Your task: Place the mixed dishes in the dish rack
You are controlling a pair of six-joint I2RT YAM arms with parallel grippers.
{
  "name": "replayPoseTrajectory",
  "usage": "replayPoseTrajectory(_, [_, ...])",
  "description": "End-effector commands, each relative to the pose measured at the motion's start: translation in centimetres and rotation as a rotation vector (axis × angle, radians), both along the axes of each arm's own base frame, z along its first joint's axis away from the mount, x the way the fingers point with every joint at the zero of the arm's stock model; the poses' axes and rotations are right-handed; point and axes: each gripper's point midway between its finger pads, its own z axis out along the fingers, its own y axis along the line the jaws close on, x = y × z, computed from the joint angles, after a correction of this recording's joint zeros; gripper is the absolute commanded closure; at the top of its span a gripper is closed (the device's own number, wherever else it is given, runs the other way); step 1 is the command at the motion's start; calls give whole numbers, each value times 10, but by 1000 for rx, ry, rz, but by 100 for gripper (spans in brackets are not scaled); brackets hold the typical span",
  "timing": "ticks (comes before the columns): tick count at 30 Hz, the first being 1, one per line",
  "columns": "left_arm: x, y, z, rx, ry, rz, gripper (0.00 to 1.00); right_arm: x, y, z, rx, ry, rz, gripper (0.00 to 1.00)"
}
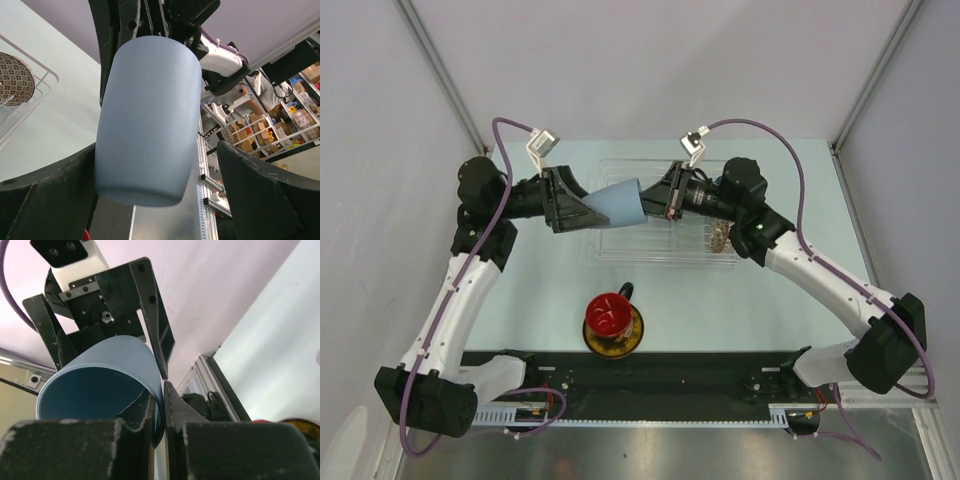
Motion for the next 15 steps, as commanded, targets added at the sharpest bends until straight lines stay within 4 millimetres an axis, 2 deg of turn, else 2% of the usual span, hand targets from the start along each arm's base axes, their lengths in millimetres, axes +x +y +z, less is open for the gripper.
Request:
replayPoseTrajectory(1, [-12,2,11,-28,-16,-30,0,3,22,25,136,-53,2,100])
replayPoseTrajectory(4, [-10,3,10,-27,-16,-27,0,-2,39,27,185,-50,24,100])
replayPoseTrajectory(5, [-10,3,9,-27,-16,-24,0,0,45,22,191,-44,33,100])
replayPoseTrajectory(8, [-9,5,12,-28,-27,-18,14,-4,54,13,181,-13,49,100])
replayPoseTrajectory(9, [-9,5,12,-28,-30,-16,28,-3,55,11,176,-19,38,100])
replayPoseTrajectory(11, [-8,6,11,-28,-28,-8,45,-1,54,8,162,-16,21,100])
replayPoseTrajectory(12, [-7,7,11,-26,-40,-4,66,-1,51,10,163,-22,9,100])
replayPoseTrajectory(13, [-6,8,9,-21,-24,4,73,1,49,10,157,-26,0,100])
replayPoseTrajectory(14, [-6,8,10,-18,-28,5,88,3,49,4,136,-10,-3,100])
replayPoseTrajectory(15, [-3,9,9,-14,-48,10,95,4,48,1,124,-2,-5,98])
